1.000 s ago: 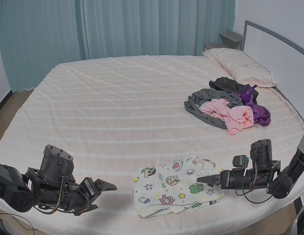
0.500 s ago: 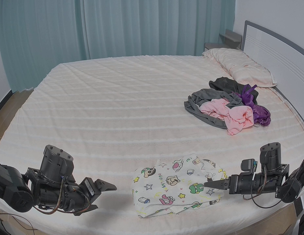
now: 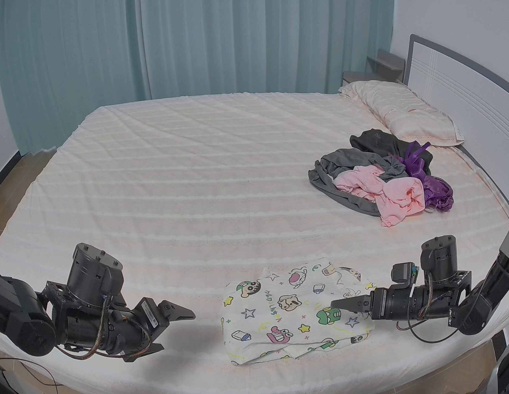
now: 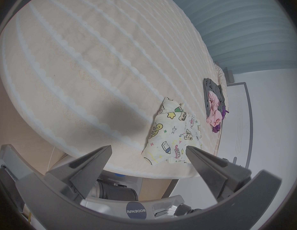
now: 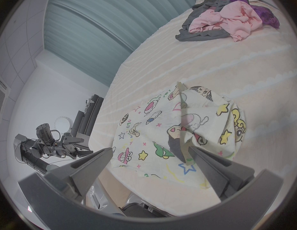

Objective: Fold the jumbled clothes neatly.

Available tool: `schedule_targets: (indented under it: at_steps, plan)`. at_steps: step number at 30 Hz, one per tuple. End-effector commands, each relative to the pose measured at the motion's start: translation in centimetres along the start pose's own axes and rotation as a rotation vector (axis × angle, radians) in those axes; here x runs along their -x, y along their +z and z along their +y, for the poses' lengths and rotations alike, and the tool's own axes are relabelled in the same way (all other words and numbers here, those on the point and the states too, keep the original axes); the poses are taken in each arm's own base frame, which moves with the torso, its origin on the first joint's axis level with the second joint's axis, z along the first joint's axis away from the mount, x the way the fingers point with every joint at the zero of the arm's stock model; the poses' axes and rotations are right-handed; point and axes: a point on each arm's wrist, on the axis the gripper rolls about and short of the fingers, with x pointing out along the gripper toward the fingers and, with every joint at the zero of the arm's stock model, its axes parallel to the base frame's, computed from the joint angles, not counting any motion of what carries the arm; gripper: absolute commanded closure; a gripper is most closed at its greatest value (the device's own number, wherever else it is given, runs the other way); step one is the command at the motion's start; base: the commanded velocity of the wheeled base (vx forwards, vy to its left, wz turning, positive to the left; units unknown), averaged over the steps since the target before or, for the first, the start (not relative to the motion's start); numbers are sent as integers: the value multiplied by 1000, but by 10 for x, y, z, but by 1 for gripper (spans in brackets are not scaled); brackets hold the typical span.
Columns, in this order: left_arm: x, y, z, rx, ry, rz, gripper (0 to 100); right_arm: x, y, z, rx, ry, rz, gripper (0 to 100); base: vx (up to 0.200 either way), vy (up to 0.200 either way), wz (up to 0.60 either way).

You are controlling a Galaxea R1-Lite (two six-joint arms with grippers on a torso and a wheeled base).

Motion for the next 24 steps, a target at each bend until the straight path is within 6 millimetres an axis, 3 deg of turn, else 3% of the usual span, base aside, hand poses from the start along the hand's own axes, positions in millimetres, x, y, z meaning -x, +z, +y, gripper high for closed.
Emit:
schedule_targets:
  at_steps: [1,8,21,24]
  plan:
    - [0,0,0,0,0,0,0,-11,2,-13,-29,-33,15,0,0,0,0]
    - [0,0,0,0,0,0,0,-17,9,-19,-38,-31,3,0,0,0,0]
    - [-1,0,0,0,1,0,0,-24,2,7,-2,34,35,0,0,0,0]
    - [-1,0,0,0,1,0,0,-33,16,2,-33,31,-3,0,0,0,0]
